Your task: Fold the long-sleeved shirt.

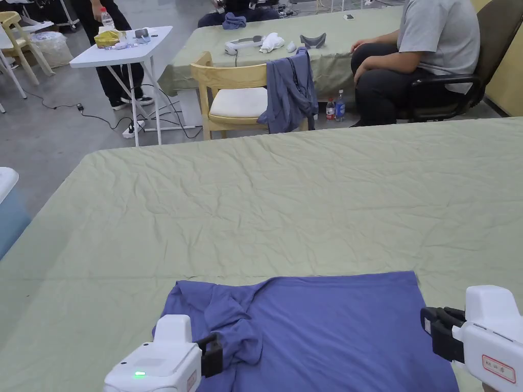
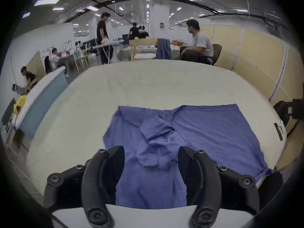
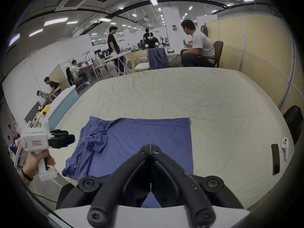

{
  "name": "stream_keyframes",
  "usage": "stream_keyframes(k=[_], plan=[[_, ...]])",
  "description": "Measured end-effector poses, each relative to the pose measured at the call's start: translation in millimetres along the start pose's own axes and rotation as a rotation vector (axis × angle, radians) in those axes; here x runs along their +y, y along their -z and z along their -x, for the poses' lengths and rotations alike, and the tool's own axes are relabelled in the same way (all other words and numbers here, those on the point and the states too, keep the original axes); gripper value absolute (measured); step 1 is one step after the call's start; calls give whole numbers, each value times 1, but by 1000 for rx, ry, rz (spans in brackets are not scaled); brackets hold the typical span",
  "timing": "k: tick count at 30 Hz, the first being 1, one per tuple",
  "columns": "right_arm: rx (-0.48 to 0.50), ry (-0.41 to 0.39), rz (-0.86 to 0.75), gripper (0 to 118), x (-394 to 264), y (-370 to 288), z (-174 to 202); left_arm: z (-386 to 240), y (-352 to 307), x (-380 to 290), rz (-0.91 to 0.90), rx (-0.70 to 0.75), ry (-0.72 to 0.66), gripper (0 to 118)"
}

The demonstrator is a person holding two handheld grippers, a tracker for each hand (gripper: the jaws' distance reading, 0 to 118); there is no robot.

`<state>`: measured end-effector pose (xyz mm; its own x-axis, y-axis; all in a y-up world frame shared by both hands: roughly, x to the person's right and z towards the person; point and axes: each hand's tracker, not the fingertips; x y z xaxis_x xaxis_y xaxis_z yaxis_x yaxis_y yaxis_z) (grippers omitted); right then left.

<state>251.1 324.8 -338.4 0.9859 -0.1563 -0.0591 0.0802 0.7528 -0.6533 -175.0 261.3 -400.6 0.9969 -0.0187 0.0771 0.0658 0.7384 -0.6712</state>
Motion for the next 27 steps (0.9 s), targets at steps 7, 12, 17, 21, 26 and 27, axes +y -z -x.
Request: stream_keyframes(k=[7,12,17,21,26,27], plan=[[-19,34,-98,0,-15,-30,3,17,-55,-9,-3,-12,-57,12],[-12,42,-89,0,-24,-36,4,12,-74,-20,-11,-27,-13,0],[-6,46,-87,0,-27,-37,5,18,-69,-15,9,-55,-32,0],[-5,31,-62,0,-26,-29,5,28,-49,12,80,-114,-16,0],[3,28,-30,0,-24,-10,5,56,12,57,171,-125,24,0],[6,30,-20,0,-23,-4,5,62,24,65,188,-132,8,0]])
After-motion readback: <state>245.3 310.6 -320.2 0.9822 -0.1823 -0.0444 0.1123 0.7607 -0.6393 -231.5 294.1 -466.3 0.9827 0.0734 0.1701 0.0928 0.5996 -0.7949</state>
